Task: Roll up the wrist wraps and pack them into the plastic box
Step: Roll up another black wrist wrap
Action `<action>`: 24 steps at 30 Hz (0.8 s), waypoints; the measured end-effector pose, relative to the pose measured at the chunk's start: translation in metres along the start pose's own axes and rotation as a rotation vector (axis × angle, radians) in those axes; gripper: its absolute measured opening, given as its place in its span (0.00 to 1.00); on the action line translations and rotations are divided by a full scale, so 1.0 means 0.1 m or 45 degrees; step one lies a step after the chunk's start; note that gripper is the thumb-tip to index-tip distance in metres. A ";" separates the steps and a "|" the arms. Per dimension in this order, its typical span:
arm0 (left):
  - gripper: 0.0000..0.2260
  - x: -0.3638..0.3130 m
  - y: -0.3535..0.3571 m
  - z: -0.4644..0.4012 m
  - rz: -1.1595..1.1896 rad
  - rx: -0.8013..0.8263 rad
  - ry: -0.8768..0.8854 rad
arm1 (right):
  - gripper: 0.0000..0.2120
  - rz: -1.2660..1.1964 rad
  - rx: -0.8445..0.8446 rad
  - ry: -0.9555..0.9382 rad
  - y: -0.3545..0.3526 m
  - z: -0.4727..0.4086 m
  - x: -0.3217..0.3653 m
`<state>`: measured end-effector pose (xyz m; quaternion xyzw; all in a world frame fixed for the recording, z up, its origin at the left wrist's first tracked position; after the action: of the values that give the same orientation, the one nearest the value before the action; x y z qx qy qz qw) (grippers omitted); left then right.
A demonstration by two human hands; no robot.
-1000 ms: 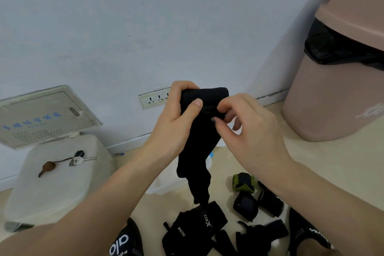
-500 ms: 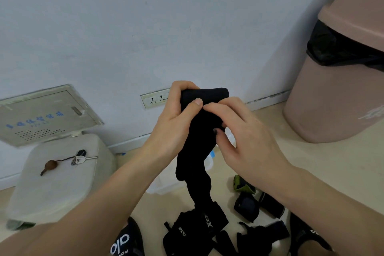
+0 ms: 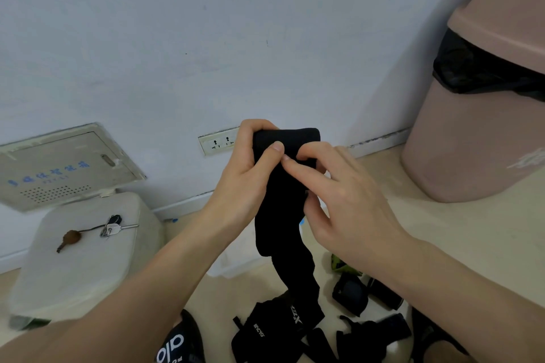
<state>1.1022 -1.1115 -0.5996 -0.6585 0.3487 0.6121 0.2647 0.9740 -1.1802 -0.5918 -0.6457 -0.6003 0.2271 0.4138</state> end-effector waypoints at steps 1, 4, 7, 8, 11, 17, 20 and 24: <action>0.08 0.01 0.00 0.00 -0.016 0.002 0.009 | 0.28 0.021 0.017 -0.008 0.00 0.00 0.01; 0.07 -0.01 -0.02 -0.01 -0.044 -0.010 0.051 | 0.29 0.136 0.083 -0.058 0.01 0.00 0.03; 0.06 -0.01 -0.02 -0.01 -0.053 -0.017 0.042 | 0.30 0.155 0.105 -0.072 -0.01 -0.01 0.04; 0.06 0.00 -0.02 -0.01 -0.055 -0.017 0.031 | 0.30 0.131 0.098 -0.061 -0.02 -0.02 0.04; 0.05 0.01 -0.03 -0.01 -0.072 -0.016 0.022 | 0.30 0.048 0.085 -0.012 -0.03 -0.02 0.02; 0.05 0.02 -0.01 -0.01 -0.138 0.002 0.035 | 0.30 -0.237 0.101 0.095 -0.03 -0.02 -0.07; 0.05 0.00 -0.02 -0.04 -0.168 -0.009 0.055 | 0.26 -0.409 0.042 0.245 -0.08 -0.04 -0.18; 0.06 -0.04 0.00 -0.03 -0.184 0.029 0.081 | 0.16 -0.579 -0.117 0.689 -0.17 -0.09 -0.47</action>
<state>1.1039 -1.1137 -0.5951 -0.6981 0.3154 0.5661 0.3045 0.9631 -1.2286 -0.5824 -0.5504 -0.6069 -0.0771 0.5682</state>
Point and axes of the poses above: each hand's wrist, its own z-axis away from the middle knuckle, its own y-axis out of the palm, x = y × z, the point moved 6 cm from there along -z, towards the middle knuckle, and after that the axes turned 10 degrees about z, right-handed, at the moved point
